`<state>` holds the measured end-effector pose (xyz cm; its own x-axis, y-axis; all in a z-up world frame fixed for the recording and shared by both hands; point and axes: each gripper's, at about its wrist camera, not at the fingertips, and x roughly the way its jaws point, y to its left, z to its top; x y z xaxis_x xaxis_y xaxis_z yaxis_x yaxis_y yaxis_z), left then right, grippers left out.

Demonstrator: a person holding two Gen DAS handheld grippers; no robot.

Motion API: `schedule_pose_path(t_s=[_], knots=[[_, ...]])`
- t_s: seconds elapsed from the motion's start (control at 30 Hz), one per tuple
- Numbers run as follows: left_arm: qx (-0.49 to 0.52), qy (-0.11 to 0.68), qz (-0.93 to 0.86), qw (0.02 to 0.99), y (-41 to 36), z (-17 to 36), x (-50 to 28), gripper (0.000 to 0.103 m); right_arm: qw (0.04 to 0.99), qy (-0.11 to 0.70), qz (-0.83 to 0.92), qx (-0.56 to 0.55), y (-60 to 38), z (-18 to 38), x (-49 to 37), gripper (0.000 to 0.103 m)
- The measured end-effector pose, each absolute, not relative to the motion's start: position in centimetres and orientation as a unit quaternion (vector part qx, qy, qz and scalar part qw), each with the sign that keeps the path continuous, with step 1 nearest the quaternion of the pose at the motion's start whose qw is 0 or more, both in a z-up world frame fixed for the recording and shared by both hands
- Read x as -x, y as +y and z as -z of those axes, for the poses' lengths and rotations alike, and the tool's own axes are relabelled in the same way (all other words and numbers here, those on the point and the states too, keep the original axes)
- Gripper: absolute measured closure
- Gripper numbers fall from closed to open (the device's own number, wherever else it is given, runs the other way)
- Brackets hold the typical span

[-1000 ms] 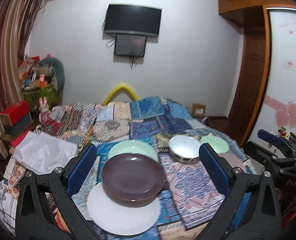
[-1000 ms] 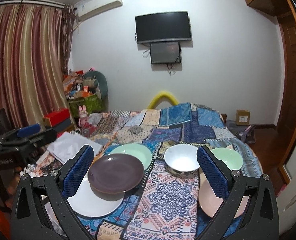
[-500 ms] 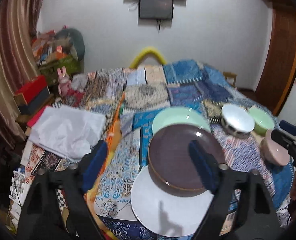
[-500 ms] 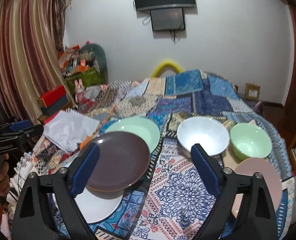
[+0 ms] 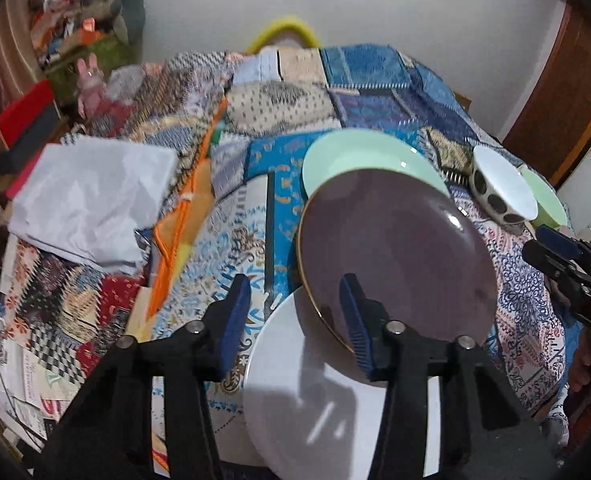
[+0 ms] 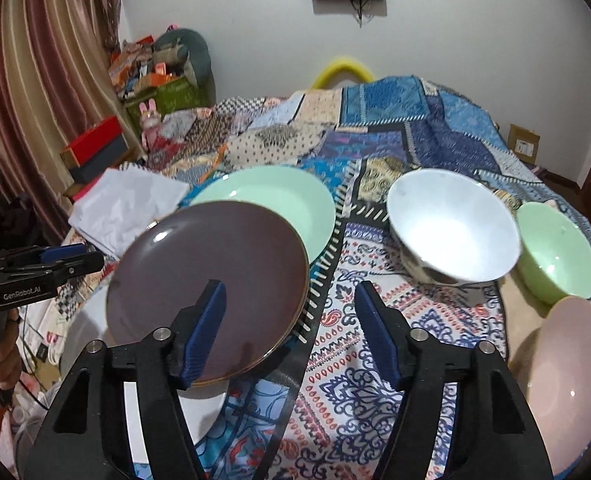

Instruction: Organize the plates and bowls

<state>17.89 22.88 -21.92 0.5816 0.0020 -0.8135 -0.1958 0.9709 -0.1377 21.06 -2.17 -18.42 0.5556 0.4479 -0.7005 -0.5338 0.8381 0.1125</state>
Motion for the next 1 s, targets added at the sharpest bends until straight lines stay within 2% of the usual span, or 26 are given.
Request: schedule_pose_path(t_s=[0.13,0.27,0.5,0.57,0.63,1.0], knots=[[0.113,0.465,-0.040,0.877,22.9,23.0,-18.8,0.063,0.872,0.396,-0.279,0.065,-1.4,19.7,-22.2,0.049],[0.122,0.474,-0.031,0.871,23.2,23.9,-19.9,0.071,0.863,0.416,-0.281,0.060,-1.0,20.6,-23.2,0.052],[0.131,0.480,-0.013,0.867,23.3,24.5,-21.1,0.074,0.848,0.444,-0.284,0.058,-0.6,21.8,-24.0,0.056],[0.132,0.483,-0.009,0.866,23.3,24.8,-21.3,0.075,0.842,0.452,-0.290,0.057,-0.5,22.1,-24.3,0.065],[0.132,0.485,-0.003,0.864,23.2,25.0,-21.6,0.077,0.835,0.461,-0.295,0.055,-0.4,22.4,-24.7,0.068],[0.121,0.486,0.006,0.865,22.7,25.1,-22.0,0.077,0.827,0.469,-0.307,0.036,0.1,22.8,-25.1,0.074]])
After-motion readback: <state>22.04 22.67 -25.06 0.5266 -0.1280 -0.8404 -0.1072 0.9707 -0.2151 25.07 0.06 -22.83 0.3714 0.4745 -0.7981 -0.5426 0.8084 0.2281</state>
